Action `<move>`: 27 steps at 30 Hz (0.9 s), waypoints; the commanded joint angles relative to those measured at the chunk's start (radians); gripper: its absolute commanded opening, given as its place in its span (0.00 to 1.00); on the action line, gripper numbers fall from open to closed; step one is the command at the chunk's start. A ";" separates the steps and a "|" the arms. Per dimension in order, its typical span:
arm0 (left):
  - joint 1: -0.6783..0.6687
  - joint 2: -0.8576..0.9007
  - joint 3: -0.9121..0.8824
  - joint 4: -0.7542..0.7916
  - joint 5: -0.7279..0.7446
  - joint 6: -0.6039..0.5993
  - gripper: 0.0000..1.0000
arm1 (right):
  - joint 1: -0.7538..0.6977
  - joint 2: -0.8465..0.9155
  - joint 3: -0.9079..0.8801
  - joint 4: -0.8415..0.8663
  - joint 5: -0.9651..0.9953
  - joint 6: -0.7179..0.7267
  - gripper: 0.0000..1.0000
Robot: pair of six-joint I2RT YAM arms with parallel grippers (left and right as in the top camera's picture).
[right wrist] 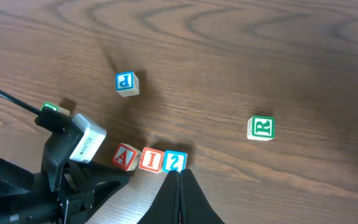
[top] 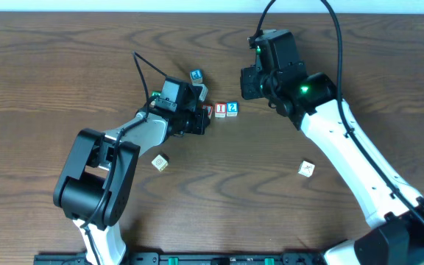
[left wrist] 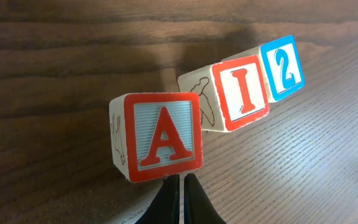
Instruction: Spell out Ai2
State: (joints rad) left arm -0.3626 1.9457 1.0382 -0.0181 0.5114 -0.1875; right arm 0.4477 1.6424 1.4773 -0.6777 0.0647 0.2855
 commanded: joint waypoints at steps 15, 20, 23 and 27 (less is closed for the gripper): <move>0.001 0.016 -0.005 0.050 -0.040 -0.027 0.06 | -0.014 -0.006 0.015 -0.004 0.014 0.004 0.01; 0.001 0.016 -0.005 0.045 -0.027 -0.030 0.06 | -0.018 -0.006 0.015 -0.008 0.014 -0.004 0.02; 0.001 0.015 -0.005 0.016 0.009 -0.030 0.06 | -0.021 -0.006 0.015 -0.013 0.014 -0.013 0.02; 0.012 -0.003 -0.005 -0.048 -0.007 0.001 0.06 | -0.039 -0.004 0.015 -0.043 0.014 -0.013 0.02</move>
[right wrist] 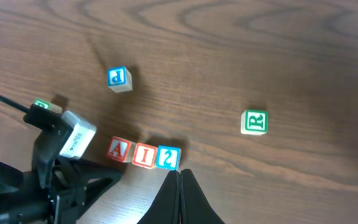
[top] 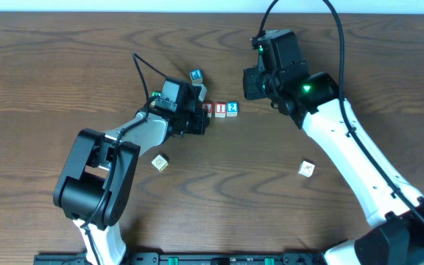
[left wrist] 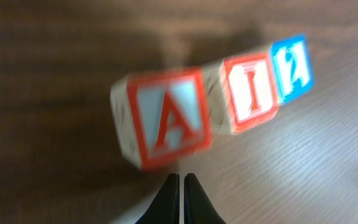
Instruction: Spell out Ai2
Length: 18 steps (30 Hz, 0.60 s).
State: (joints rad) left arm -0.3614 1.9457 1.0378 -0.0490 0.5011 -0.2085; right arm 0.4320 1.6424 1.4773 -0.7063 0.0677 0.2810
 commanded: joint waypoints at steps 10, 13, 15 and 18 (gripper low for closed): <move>0.039 -0.066 -0.004 -0.018 -0.152 0.045 0.06 | -0.069 0.002 0.005 -0.046 -0.034 -0.045 0.01; 0.043 -0.066 -0.004 0.001 -0.210 0.021 0.06 | -0.108 0.055 -0.002 -0.066 -0.132 -0.047 0.02; 0.050 -0.066 -0.004 0.002 -0.213 0.021 0.06 | -0.135 0.101 -0.002 -0.068 -0.230 -0.047 0.02; 0.062 -0.061 -0.004 0.015 -0.213 0.006 0.06 | -0.179 0.208 -0.002 -0.060 -0.381 -0.045 0.01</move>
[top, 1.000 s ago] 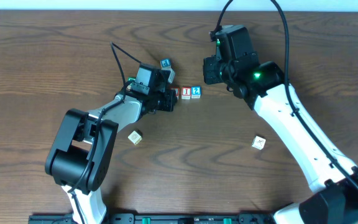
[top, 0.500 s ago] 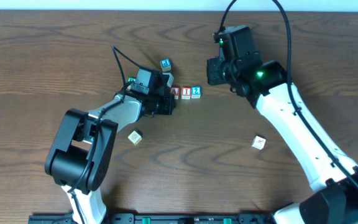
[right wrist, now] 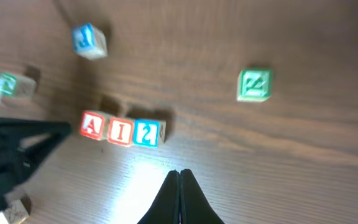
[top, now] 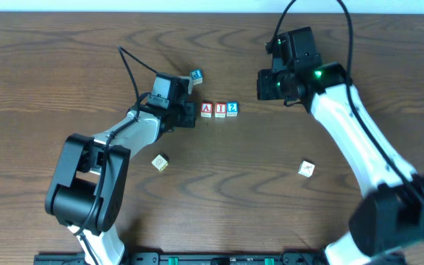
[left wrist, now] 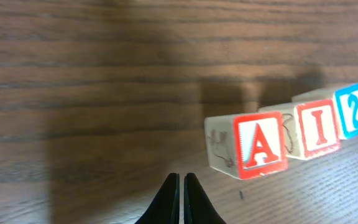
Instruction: Spell out Ai2
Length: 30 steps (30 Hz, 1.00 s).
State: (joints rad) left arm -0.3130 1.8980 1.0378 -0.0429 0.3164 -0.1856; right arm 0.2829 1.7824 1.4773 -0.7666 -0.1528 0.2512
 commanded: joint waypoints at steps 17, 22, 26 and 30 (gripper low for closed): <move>0.045 0.110 -0.004 0.138 0.210 -0.137 0.06 | -0.064 0.313 -0.002 0.022 -0.357 0.003 0.02; 0.045 0.118 -0.004 0.153 0.228 -0.138 0.06 | -0.061 0.347 -0.002 0.037 -0.353 0.003 0.02; 0.044 0.118 -0.004 0.154 0.228 -0.145 0.06 | -0.058 0.352 -0.002 0.087 -0.344 0.010 0.01; 0.044 0.118 -0.004 0.158 0.227 -0.155 0.06 | -0.050 0.356 -0.002 0.130 -0.340 0.023 0.02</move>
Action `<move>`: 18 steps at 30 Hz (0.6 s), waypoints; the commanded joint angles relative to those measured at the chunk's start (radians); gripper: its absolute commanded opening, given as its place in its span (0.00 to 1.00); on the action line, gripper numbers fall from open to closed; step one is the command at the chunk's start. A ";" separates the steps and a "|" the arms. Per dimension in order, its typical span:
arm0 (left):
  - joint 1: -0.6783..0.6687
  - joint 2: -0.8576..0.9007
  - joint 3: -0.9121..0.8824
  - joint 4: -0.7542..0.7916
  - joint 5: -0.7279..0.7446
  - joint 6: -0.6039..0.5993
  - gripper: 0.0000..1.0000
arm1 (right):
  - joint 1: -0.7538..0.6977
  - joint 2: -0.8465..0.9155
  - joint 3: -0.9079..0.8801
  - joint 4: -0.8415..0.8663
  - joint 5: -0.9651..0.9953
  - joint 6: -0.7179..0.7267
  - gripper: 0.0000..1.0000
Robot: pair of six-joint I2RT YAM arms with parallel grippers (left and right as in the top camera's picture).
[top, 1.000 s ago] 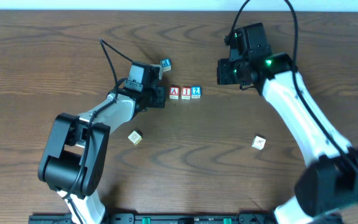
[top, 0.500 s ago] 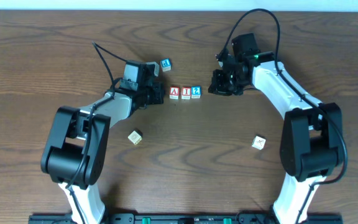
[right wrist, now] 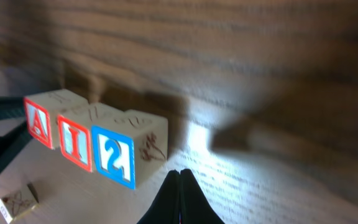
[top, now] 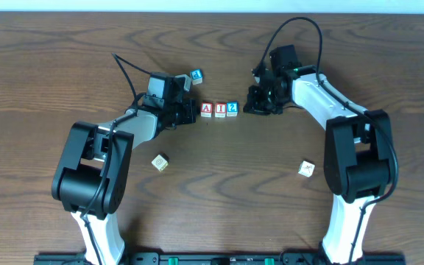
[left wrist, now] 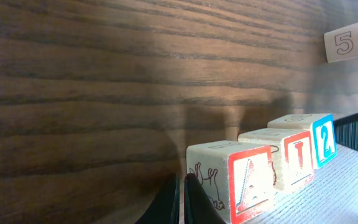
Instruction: Spell out Ai2
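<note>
Three wooden blocks stand in a row on the table: red A, red I, blue 2, touching side to side. My left gripper lies low just left of the A block, shut and empty. My right gripper lies low just right of the 2 block, also shut with nothing in it. The I block and A block show to the left in the right wrist view.
A blue-lettered block lies behind the row. A plain block sits at front left, another at front right. A block marked 5 shows far off in the left wrist view.
Both arms have dropped low to the table. My right gripper, which hovered right of the row, now lies close to the 2 block. The left gripper sits nearer the A block.
The A block stood slightly apart and askew from I and 2, with my shut left gripper right at it. Then the A was flush in line. The left gripper was back off the row, the right gripper high; now both flank the row at table level.
</note>
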State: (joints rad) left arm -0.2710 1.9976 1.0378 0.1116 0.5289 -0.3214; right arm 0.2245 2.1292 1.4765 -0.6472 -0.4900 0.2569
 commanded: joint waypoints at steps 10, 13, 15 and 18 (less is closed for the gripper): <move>0.002 0.018 -0.004 0.009 0.023 -0.032 0.06 | 0.043 0.037 -0.001 0.031 0.004 0.027 0.02; 0.001 0.018 -0.004 0.009 0.023 -0.035 0.06 | 0.048 0.037 -0.001 0.035 0.004 0.028 0.02; 0.001 0.018 -0.004 0.010 0.026 -0.035 0.06 | 0.050 0.037 -0.001 0.039 0.004 0.027 0.02; 0.001 0.018 -0.004 0.014 0.042 -0.035 0.06 | 0.052 0.037 -0.001 0.043 0.004 0.035 0.02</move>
State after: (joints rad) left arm -0.2710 1.9976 1.0378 0.1177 0.5495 -0.3447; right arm 0.2684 2.1506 1.4765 -0.6079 -0.4824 0.2783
